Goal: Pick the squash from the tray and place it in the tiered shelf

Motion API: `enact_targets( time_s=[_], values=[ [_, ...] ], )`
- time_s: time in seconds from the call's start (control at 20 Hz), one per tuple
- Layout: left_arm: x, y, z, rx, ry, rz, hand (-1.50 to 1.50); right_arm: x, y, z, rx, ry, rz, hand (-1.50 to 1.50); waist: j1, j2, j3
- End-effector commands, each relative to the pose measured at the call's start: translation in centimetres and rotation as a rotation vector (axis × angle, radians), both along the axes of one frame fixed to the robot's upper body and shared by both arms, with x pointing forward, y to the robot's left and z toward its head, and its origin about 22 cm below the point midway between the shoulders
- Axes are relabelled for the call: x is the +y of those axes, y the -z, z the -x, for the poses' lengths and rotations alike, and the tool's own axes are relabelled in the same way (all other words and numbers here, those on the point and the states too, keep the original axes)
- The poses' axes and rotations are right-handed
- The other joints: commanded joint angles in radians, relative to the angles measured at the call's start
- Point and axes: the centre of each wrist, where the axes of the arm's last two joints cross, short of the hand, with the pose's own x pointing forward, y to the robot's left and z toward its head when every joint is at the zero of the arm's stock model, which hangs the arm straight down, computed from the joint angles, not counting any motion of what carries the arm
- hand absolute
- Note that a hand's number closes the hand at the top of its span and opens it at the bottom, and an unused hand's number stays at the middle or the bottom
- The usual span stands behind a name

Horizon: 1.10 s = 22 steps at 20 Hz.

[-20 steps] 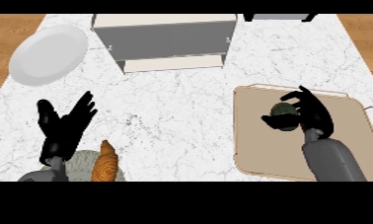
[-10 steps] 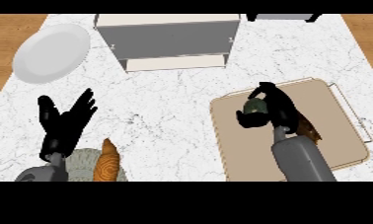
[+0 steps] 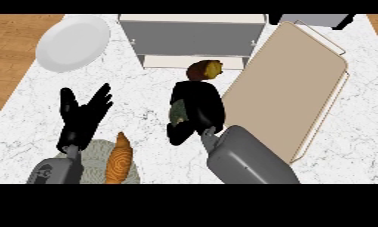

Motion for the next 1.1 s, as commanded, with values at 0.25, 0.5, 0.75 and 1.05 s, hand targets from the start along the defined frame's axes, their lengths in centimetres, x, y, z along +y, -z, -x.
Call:
enact_targets(
  time_s=[0.25,0.5,0.75,1.05],
  values=[
    [0.6,0.3,-0.1,0.009,-0.040,-0.010,0.00,7.3,-11.2,5.1,-0.296,0.036,-0.101,1.50,-0.052,-0.017,-0.001],
    [1.7,0.7,0.4,0.023,-0.071,-0.005,0.00,8.8,-17.6,4.6,-0.338,0.111,-0.090,1.50,-0.065,-0.014,-0.002],
    [1.0,0.5,0.9,0.014,-0.088,0.008,0.00,9.4,-21.8,3.8,-0.377,0.155,-0.101,1.50,-0.079,-0.013,0.000],
    [2.3,0.7,1.5,0.013,-0.091,0.003,0.00,9.3,-26.1,0.0,-0.383,0.239,-0.150,1.50,-0.084,-0.007,0.000]
  ],
)
